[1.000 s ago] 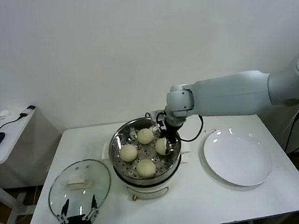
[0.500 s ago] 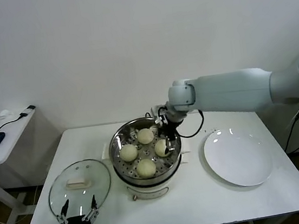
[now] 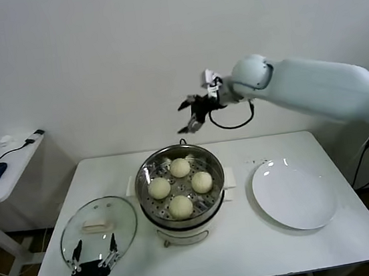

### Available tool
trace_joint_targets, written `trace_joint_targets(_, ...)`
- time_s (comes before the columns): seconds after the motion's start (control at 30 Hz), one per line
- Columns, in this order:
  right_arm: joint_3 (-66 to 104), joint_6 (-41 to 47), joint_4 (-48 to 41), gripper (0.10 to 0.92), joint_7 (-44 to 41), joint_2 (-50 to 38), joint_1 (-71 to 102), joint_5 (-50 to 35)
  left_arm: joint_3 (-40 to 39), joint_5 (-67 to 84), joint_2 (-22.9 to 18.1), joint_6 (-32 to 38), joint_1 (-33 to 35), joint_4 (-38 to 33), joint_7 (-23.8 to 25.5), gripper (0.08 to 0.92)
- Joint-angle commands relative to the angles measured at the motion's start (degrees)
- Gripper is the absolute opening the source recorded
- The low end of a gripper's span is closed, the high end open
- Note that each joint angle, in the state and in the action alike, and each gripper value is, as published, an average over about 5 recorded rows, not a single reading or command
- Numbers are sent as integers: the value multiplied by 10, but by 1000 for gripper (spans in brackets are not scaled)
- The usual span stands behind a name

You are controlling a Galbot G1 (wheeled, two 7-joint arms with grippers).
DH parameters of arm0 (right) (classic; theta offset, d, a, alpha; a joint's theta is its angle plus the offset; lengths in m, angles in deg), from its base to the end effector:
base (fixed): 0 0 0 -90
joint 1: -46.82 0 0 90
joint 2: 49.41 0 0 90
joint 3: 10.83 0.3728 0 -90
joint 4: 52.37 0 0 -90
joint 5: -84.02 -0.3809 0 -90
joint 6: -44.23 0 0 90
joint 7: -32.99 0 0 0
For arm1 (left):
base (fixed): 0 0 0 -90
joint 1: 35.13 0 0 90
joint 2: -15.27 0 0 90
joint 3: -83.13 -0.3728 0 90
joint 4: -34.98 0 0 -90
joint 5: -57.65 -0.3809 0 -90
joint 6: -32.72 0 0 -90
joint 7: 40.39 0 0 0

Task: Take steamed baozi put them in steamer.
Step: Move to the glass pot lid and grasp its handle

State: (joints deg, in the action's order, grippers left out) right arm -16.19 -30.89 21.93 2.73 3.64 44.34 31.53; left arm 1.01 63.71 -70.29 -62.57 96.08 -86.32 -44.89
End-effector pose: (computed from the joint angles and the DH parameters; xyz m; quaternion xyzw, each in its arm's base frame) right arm 0.6007 0.0057 -0.0083 0.4851 -0.7903 0.3523 0.1263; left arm 0.1299 0.0580 -0.3410 0.0766 -0.9887 -0.0224 0.1267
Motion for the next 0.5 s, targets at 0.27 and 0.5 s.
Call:
trace_joint_targets(0.27,773,-35,196,823,312,-238,748,148,7,36,18,29,-27,28,-2,823)
trace_joint_targets(0.5,985,-119,212,823,287,-111,996,217,14,1,37,75,-48,59,2,823)
